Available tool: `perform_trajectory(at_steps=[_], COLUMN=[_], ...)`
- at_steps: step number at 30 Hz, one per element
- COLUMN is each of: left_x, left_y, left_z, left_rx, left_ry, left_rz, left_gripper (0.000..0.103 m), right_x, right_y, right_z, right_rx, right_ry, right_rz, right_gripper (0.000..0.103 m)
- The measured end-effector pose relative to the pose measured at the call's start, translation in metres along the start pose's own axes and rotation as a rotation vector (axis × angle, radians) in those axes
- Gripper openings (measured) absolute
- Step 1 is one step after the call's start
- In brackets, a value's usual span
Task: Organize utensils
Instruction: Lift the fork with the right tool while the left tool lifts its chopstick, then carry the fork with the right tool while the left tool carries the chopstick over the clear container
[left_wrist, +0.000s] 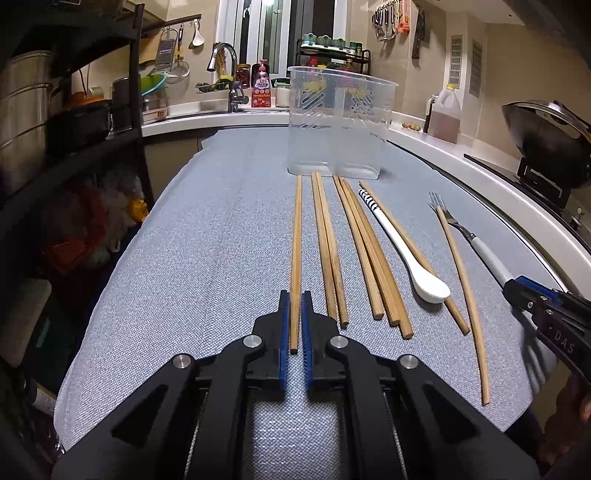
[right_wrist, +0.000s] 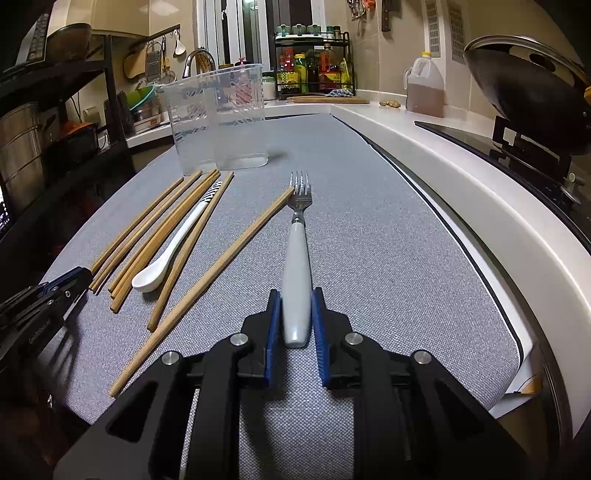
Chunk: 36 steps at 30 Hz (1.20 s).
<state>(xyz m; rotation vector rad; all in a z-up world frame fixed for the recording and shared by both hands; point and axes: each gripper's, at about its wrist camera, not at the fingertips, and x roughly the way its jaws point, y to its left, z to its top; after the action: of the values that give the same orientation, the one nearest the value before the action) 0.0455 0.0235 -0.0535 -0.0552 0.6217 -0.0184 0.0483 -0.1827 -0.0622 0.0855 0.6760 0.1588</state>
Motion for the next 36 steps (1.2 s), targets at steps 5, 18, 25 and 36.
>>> perform_trajectory(at_steps=[5,18,25,36], left_x=[0.0,0.002,-0.014,-0.045], left_y=[0.0,0.0,0.001,0.009], left_z=[0.0,0.003,0.009,0.026], left_rx=[0.0,0.008,-0.002,-0.026], left_ry=[-0.007,-0.011,-0.047,-0.148], left_rz=[0.01,0.009,-0.006,-0.016], left_gripper=[0.007,0.006,0.006,0.006], right_x=[0.0,0.0,-0.027,-0.061], right_y=[0.0,-0.001,-0.001,-0.008], right_z=[-0.001,0.002,0.015,0.049], right_rx=[0.006,0.009,0.008,-0.008], right_ry=[-0.009,-0.005,-0.049,-0.124], right_rz=[0.0,-0.008,-0.029,-0.043], right_gripper=[0.019,0.018,0.017,0.017])
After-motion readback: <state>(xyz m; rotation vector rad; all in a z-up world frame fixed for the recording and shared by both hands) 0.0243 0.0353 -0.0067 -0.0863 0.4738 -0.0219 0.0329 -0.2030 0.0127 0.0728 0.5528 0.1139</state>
